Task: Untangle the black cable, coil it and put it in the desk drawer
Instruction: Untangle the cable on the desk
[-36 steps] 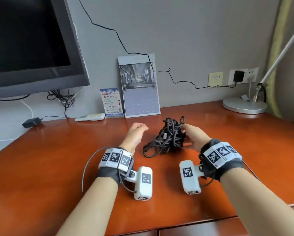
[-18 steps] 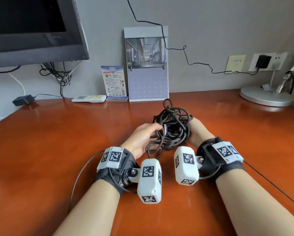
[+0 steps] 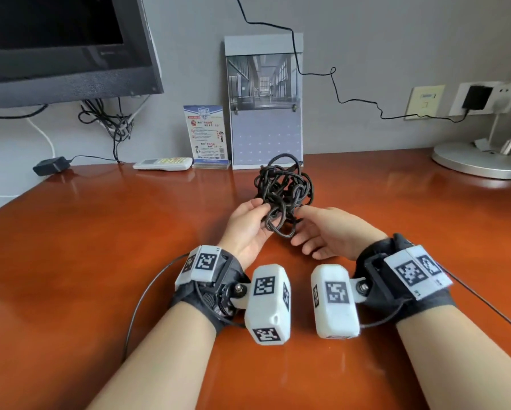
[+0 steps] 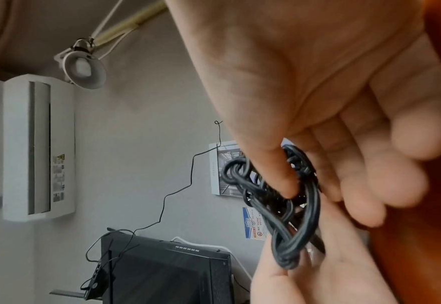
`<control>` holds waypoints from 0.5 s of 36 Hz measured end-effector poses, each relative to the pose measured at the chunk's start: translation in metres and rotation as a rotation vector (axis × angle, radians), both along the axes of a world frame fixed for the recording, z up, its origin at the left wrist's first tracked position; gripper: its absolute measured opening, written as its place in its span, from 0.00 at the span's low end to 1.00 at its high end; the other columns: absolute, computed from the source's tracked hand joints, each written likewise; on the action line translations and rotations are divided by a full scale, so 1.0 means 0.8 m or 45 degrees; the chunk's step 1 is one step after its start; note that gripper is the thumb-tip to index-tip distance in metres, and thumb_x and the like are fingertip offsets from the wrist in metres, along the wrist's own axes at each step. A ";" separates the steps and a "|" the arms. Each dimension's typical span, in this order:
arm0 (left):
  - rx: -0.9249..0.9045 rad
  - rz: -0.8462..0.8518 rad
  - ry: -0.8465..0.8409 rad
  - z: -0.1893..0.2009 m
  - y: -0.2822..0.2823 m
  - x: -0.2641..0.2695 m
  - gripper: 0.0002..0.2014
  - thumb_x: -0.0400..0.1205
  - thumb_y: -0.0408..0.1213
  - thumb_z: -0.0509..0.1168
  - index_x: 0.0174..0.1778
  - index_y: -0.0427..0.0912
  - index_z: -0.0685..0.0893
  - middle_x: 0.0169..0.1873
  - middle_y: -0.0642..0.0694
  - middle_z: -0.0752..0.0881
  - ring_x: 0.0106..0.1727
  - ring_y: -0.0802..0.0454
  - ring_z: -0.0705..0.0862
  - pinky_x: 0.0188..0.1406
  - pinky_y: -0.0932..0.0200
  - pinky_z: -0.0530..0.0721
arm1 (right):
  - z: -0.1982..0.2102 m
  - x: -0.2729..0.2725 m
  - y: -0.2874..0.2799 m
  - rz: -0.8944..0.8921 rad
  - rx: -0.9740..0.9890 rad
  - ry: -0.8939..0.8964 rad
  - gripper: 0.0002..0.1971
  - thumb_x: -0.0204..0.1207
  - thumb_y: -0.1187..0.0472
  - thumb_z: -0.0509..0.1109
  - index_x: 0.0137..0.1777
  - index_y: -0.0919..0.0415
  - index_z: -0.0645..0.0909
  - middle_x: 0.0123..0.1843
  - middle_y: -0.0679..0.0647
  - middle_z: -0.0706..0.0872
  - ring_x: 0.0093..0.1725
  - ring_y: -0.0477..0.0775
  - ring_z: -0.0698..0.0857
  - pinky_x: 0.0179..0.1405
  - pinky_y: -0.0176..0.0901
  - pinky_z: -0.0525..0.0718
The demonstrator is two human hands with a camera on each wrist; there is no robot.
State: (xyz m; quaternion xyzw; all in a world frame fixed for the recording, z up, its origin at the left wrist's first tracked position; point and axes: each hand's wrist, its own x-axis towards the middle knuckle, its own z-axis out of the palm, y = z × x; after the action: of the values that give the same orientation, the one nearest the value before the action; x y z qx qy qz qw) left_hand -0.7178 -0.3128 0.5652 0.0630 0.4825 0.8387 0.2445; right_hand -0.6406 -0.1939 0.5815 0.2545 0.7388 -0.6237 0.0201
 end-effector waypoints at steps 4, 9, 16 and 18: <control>-0.250 -0.016 0.202 -0.002 -0.002 0.002 0.09 0.83 0.23 0.59 0.46 0.43 0.76 0.37 0.44 0.84 0.35 0.55 0.83 0.36 0.62 0.83 | 0.000 0.003 -0.006 0.061 0.003 0.033 0.10 0.81 0.59 0.66 0.45 0.66 0.81 0.31 0.55 0.89 0.22 0.46 0.84 0.19 0.34 0.81; -0.465 0.125 0.408 0.014 -0.005 0.011 0.12 0.67 0.45 0.65 0.45 0.50 0.78 0.61 0.44 0.78 0.60 0.53 0.78 0.57 0.55 0.73 | -0.003 0.000 -0.009 -0.053 0.206 0.093 0.06 0.79 0.69 0.65 0.41 0.68 0.80 0.27 0.57 0.81 0.15 0.44 0.79 0.17 0.32 0.81; -0.537 0.520 0.577 0.014 -0.012 -0.001 0.18 0.79 0.43 0.67 0.59 0.44 0.68 0.60 0.47 0.61 0.50 0.63 0.69 0.41 0.67 0.66 | -0.003 -0.005 -0.007 -0.033 0.807 0.190 0.11 0.80 0.64 0.63 0.55 0.57 0.87 0.27 0.52 0.80 0.21 0.52 0.74 0.22 0.39 0.80; -0.522 0.651 0.679 0.020 -0.019 -0.003 0.19 0.78 0.40 0.68 0.59 0.45 0.66 0.60 0.48 0.61 0.60 0.55 0.69 0.50 0.65 0.69 | -0.002 -0.003 -0.007 -0.001 1.003 0.249 0.14 0.80 0.64 0.62 0.58 0.54 0.87 0.40 0.54 0.86 0.29 0.53 0.79 0.34 0.40 0.79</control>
State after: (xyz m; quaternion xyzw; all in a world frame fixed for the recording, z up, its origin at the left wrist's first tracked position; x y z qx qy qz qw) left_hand -0.7200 -0.3279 0.5814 0.1062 0.6860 0.7132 -0.0973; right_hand -0.6430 -0.1999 0.5796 0.1824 0.9196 -0.3141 -0.1497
